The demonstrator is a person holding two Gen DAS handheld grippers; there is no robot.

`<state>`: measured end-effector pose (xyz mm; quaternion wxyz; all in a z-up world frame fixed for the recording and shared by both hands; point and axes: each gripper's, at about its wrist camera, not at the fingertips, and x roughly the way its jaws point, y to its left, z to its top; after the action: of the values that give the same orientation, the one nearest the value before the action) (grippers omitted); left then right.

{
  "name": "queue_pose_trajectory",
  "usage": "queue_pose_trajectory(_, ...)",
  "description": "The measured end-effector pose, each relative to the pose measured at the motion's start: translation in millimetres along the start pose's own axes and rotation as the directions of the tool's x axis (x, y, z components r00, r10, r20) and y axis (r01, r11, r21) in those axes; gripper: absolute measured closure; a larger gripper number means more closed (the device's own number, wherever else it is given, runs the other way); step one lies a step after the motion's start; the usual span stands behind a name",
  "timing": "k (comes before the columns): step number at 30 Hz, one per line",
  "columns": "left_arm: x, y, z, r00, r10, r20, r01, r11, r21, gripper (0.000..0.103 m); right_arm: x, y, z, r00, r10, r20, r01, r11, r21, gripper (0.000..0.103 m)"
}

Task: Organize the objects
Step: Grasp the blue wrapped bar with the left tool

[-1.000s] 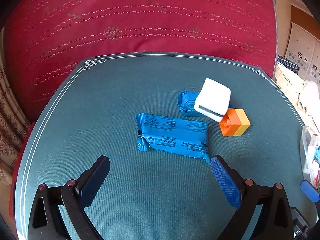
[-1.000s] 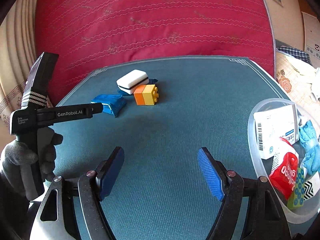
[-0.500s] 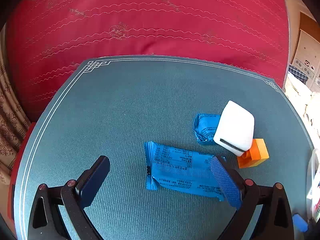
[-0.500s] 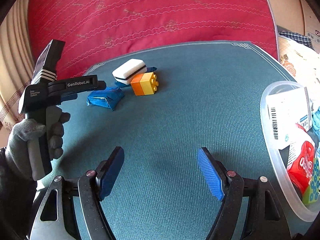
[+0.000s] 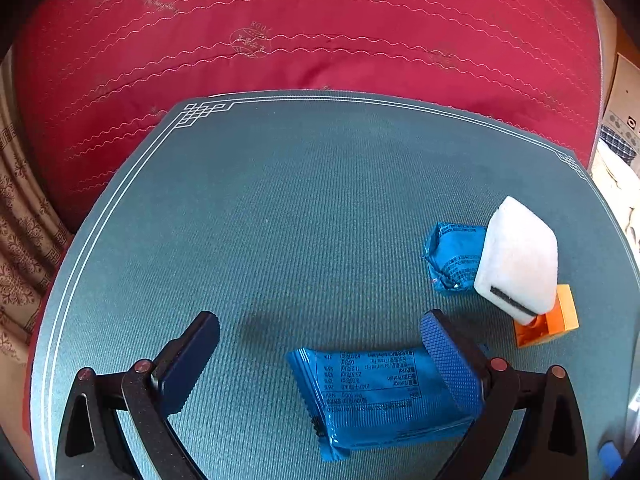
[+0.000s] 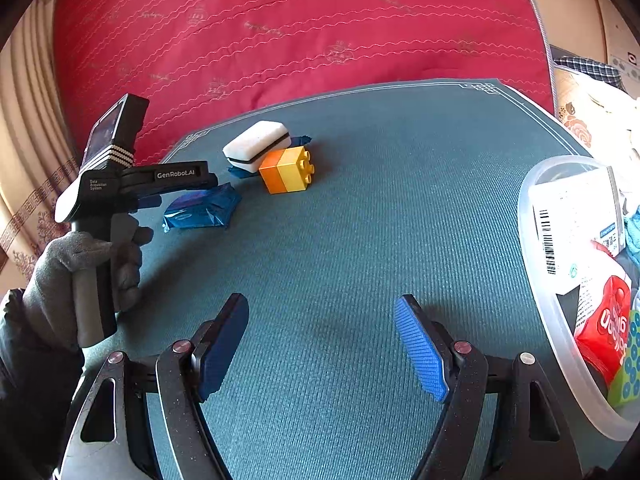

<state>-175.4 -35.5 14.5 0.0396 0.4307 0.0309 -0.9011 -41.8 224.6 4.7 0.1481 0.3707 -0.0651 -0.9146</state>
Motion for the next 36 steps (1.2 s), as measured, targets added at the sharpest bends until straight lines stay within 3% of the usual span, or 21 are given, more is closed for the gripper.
queue_pose_trajectory(12, -43, 18, -51, 0.998, -0.067, 0.004, 0.066, 0.998, 0.018, 0.000, 3, -1, 0, 1.000, -0.005, -0.004, 0.005, 1.000, 0.001, 0.026)
queue_pose_trajectory(23, -65, -10, -62, 0.987, -0.151, 0.050, 0.144, 0.983, 0.117, 0.000, 9, 0, -1, 0.999, -0.032, -0.032, 0.031, 0.999, -0.004, 0.026)
queue_pose_trajectory(28, -61, -23, -67, 0.988, -0.144, 0.045, 0.136, 0.979, 0.155, 0.001, 9, 1, -2, 0.999, -0.040, -0.036, 0.039, 0.999, -0.010, 0.026)
queue_pose_trajectory(36, -47, -42, -66, 0.989, -0.145, 0.002, 0.142, 0.968, 0.205, 0.023, 10, 2, -3, 0.998, -0.047, -0.039, 0.046, 0.999, -0.017, 0.026)
